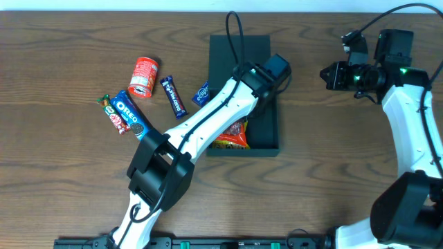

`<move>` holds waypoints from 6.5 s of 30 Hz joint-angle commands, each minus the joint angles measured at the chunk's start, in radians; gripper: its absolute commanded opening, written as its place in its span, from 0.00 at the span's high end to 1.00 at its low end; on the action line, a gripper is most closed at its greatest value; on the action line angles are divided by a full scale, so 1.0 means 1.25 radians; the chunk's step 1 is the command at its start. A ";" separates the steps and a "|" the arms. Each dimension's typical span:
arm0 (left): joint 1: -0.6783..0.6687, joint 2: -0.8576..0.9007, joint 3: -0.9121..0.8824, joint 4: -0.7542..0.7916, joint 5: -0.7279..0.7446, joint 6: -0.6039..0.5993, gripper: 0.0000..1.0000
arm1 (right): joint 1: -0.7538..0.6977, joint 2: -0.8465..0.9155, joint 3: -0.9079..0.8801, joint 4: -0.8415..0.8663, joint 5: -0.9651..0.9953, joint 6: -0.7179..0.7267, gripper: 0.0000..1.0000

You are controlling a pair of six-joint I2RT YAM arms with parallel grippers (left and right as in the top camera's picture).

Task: Pack container
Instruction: 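Lower the red bag into the box beside the yellow bag, then release the red bag and withdraw the left gripper to the pile, then grasp the small red Pringles can with the left gripper, then lift and carry the red can over the green box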

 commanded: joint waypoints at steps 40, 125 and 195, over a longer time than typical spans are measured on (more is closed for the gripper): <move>0.049 0.136 -0.004 0.011 -0.015 -0.120 0.94 | -0.005 -0.007 0.013 -0.002 0.014 -0.017 0.99; 0.599 0.156 -0.011 0.222 0.155 0.690 0.04 | 0.000 -0.007 0.012 -0.028 0.011 -0.007 0.98; 0.616 0.154 -0.005 0.197 0.179 0.594 0.40 | 0.000 -0.007 0.012 -0.042 0.011 0.004 0.98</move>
